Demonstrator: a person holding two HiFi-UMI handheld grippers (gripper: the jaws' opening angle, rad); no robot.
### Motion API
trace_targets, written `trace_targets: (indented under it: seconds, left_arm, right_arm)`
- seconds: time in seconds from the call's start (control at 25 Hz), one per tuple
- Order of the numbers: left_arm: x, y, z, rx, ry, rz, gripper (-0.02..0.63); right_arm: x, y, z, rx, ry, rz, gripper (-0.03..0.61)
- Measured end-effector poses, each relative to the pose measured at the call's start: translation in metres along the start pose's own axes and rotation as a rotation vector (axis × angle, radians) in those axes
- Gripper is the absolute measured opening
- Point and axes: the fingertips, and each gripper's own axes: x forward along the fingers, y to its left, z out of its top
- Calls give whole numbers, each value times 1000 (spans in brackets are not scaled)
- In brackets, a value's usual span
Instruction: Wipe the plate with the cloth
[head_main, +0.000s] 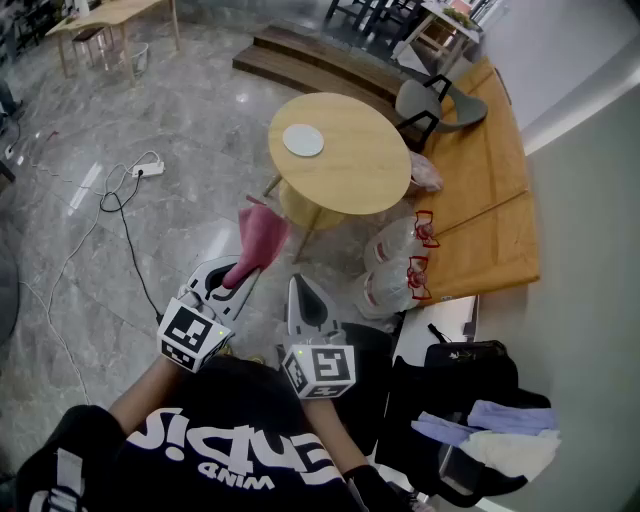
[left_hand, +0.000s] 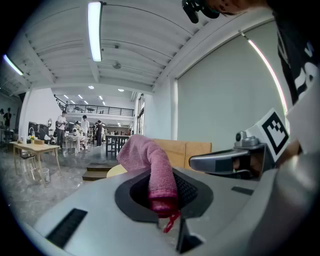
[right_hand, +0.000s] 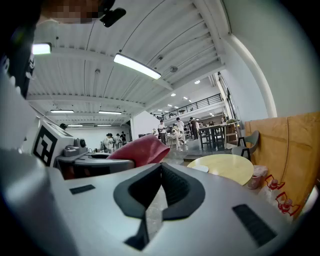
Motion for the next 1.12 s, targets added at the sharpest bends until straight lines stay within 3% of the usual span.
trace_targets:
  seconds: [0.56, 1.12]
  left_arm:
    - [-6, 18, -6, 21, 17, -11, 51]
    - [-25, 51, -21, 23, 32, -31, 51]
  right_arm:
    - [7, 7, -5, 36, -11, 0, 23]
    - [18, 19, -17, 51, 4, -63, 23]
